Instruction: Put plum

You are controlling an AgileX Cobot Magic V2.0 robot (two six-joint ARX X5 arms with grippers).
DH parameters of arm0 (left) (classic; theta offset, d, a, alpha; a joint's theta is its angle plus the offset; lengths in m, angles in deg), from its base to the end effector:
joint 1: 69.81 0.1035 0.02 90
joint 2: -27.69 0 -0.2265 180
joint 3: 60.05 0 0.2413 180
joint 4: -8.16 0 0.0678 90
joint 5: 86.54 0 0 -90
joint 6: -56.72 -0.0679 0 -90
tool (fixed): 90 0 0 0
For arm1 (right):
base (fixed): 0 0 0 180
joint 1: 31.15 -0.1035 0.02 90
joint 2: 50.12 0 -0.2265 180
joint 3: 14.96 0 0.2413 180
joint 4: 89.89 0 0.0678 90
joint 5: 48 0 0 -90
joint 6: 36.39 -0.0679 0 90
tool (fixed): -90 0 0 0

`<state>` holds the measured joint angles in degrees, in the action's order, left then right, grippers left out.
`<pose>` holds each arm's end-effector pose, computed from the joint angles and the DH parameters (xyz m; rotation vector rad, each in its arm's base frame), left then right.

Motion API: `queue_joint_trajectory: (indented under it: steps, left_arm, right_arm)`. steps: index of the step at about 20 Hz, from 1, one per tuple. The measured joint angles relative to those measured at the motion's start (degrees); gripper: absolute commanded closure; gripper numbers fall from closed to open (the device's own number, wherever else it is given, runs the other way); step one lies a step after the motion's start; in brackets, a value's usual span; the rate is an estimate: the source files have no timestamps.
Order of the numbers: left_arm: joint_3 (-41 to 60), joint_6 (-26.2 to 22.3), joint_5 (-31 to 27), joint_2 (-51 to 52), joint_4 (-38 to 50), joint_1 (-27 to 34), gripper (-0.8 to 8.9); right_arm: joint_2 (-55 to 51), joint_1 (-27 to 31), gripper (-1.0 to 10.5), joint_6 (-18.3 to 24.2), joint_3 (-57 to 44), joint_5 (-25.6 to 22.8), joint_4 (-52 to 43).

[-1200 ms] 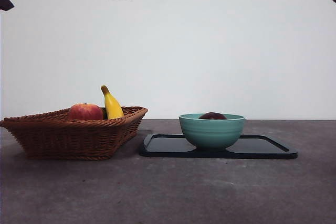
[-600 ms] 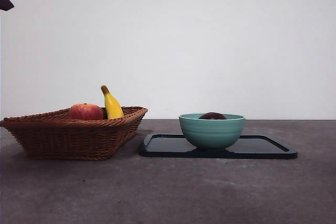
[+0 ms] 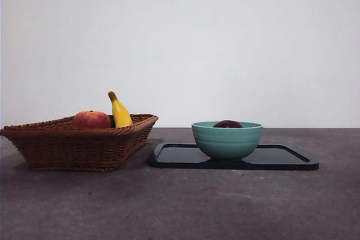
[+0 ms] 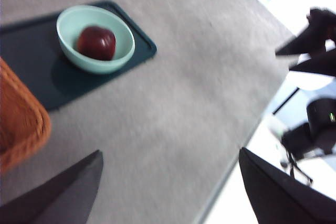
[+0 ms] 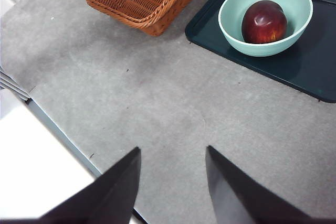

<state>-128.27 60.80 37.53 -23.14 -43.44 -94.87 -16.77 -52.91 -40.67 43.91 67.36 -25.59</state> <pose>0.1739 -0.1233 0.2815 -0.1118 0.6573 -0.9778 0.1278 0.0823 0.2511 0.0895 0.7246 0.7638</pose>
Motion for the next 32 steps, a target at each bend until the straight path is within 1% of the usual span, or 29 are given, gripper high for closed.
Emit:
queue_joint_trajectory:
  steps: [3, 7, 11, 14, 16, 19, 23, 29, 32]
  left_arm:
    - [-5.3, 1.3, -3.5, -7.3, 1.8, -2.4, 4.08]
    - [-17.8, 1.1, -7.3, -20.6, 1.9, -5.4, 4.08]
    - [-30.1, -1.5, -11.7, -33.7, 2.4, -8.5, 4.08]
    - [-36.0, -3.6, -15.9, -42.8, 4.4, -10.1, 4.08]
    - [-38.7, -3.8, -16.8, -48.3, 6.2, -10.8, 4.08]
    - [-41.3, -4.4, -19.2, -54.4, 7.9, -11.8, 4.09]
    - [-41.8, -5.4, -21.9, -59.5, 10.7, -12.8, 4.09]
    - [-41.8, -8.2, -22.5, -65.3, 13.3, -14.5, 4.10]
    - [-41.8, -9.5, -24.6, -67.5, 13.7, -15.5, 4.10]
  right_arm:
    - [0.0, 0.0, 7.5, 0.0, 0.0, 0.0, 0.0]
    - [0.0, 0.0, 7.5, 0.0, 0.0, 0.0, 0.0]
    - [0.0, 0.0, 7.5, 0.0, 0.0, 0.0, 0.0]
    - [0.0, 0.0, 7.5, 0.0, 0.0, 0.0, 0.0]
    - [0.0, 0.0, 7.5, 0.0, 0.0, 0.0, 0.0]
    - [0.0, 0.0, 7.5, 0.0, 0.0, 0.0, 0.0]
    - [0.0, 0.0, 7.5, 0.0, 0.0, 0.0, 0.0]
    - [0.0, 0.0, 7.5, 0.0, 0.0, 0.0, 0.0]
    - [0.0, 0.0, 7.5, 0.0, 0.0, 0.0, 0.0]
